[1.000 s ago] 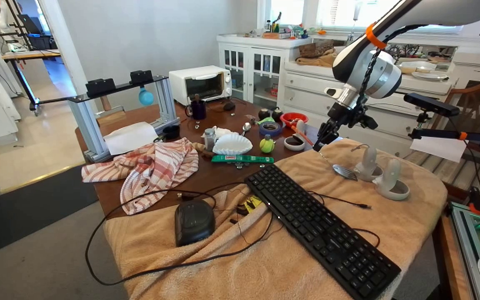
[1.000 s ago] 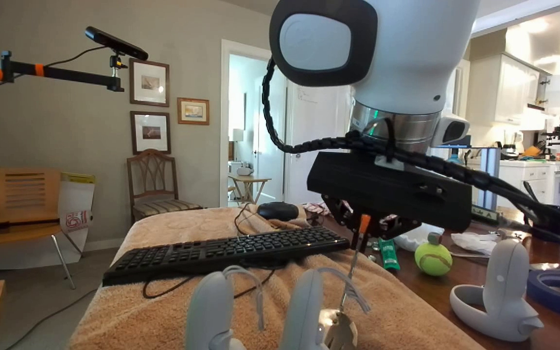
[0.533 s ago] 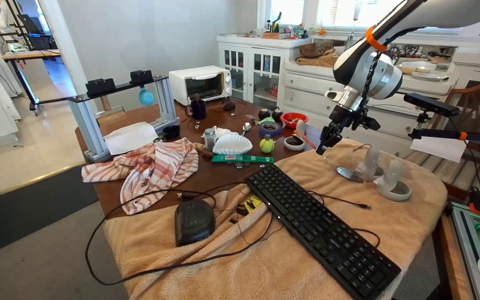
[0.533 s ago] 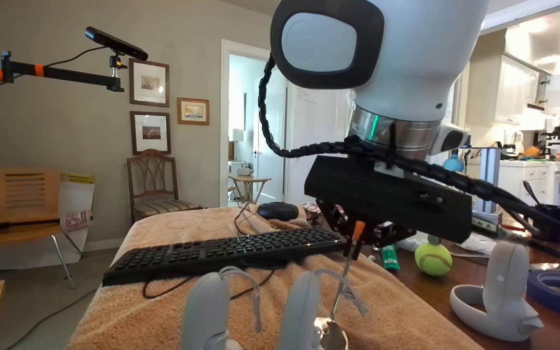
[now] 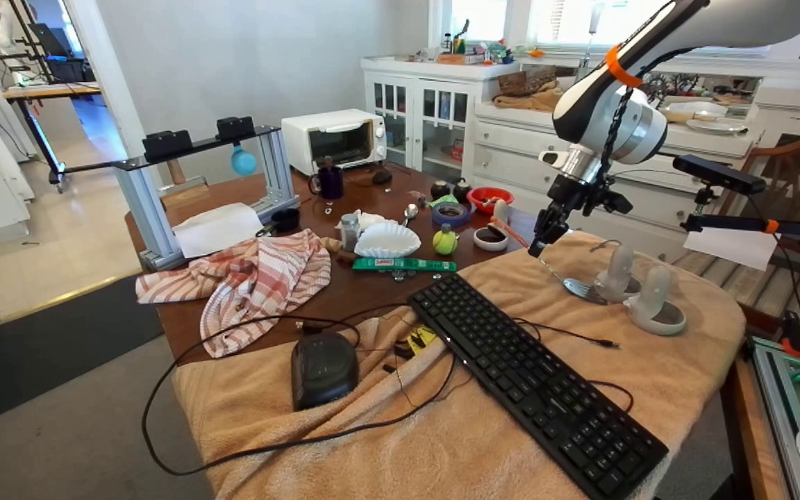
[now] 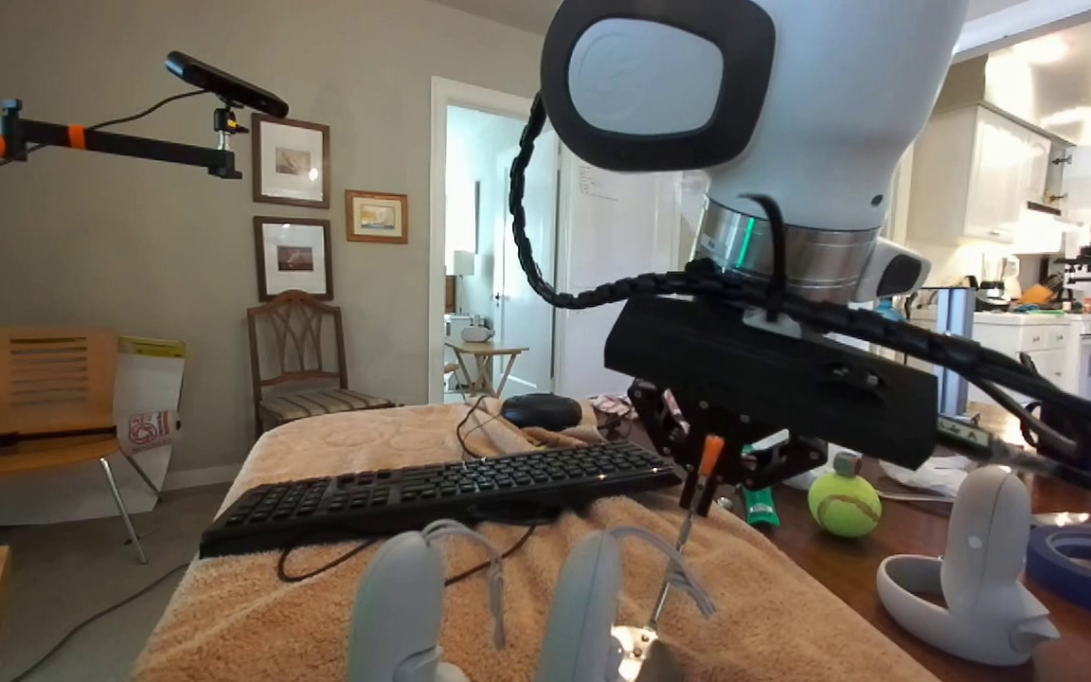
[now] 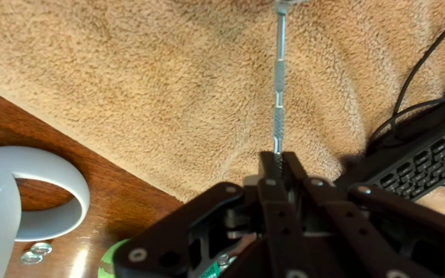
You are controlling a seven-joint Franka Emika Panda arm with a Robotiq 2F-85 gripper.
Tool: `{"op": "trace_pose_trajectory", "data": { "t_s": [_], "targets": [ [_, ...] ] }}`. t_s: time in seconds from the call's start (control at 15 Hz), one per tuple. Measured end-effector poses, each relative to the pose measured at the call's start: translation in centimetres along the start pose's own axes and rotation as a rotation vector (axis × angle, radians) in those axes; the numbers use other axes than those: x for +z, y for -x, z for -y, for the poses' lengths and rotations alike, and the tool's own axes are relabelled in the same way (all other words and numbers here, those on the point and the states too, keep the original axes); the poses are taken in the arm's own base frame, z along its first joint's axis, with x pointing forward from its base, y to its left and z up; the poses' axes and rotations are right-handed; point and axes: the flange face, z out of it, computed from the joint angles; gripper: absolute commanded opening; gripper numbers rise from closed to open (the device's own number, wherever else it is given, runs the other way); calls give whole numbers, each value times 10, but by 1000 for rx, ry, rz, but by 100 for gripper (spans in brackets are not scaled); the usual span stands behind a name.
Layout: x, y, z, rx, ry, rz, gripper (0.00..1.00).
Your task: Use the spatula to lift one of the white items on the table
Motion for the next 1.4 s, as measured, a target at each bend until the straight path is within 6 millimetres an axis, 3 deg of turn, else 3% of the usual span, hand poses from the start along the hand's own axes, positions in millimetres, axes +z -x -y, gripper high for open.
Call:
{"op": "trace_pose_trajectory", "data": {
  "t_s": [0.47, 1.07, 1.4],
  "targets": [
    [2, -8, -17, 97, 23, 55, 2],
    [20, -13, -38, 130, 20, 174, 2],
    [23, -15, -39, 118, 8, 174, 2]
  ]
}}
